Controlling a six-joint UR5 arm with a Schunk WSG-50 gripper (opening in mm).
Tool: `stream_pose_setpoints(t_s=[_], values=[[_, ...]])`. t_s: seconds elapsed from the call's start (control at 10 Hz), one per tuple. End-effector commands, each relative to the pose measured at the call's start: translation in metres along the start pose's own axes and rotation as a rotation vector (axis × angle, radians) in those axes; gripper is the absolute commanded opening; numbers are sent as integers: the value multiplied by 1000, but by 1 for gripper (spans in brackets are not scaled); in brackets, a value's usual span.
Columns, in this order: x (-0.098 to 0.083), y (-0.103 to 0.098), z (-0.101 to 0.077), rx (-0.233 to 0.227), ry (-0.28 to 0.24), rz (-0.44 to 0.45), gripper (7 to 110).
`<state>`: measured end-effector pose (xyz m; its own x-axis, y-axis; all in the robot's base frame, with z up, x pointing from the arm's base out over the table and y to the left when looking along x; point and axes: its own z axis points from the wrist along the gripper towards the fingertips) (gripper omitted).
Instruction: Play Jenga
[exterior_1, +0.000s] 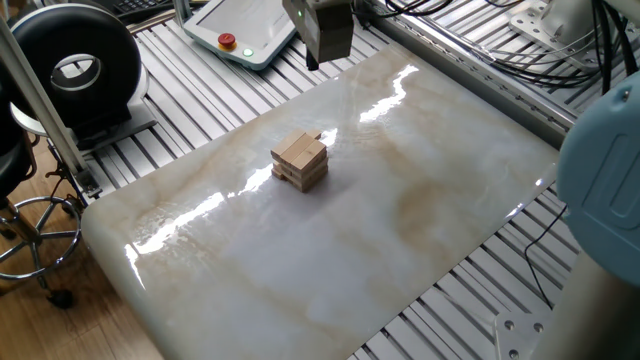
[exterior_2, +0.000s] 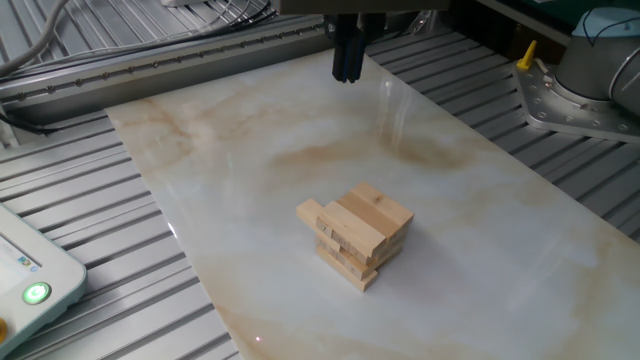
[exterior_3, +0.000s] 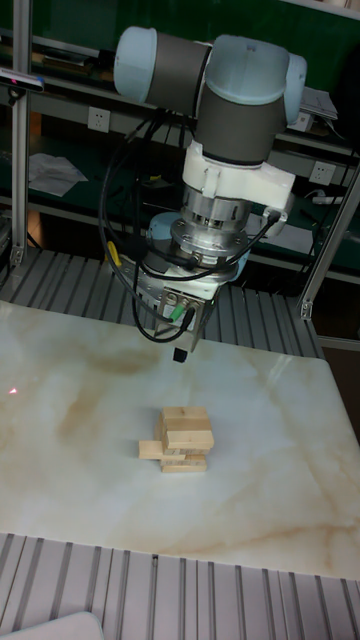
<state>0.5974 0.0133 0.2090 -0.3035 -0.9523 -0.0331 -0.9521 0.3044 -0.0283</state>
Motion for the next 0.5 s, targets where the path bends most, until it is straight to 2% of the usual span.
stream_pose_setpoints(t_s=[0.0,0.2,0.4], values=[[-1,-2,2,-5,-4,-19,7],[-2,-10,15,-14,4,-36,7],[0,-16,27,-22,30,-127,7]])
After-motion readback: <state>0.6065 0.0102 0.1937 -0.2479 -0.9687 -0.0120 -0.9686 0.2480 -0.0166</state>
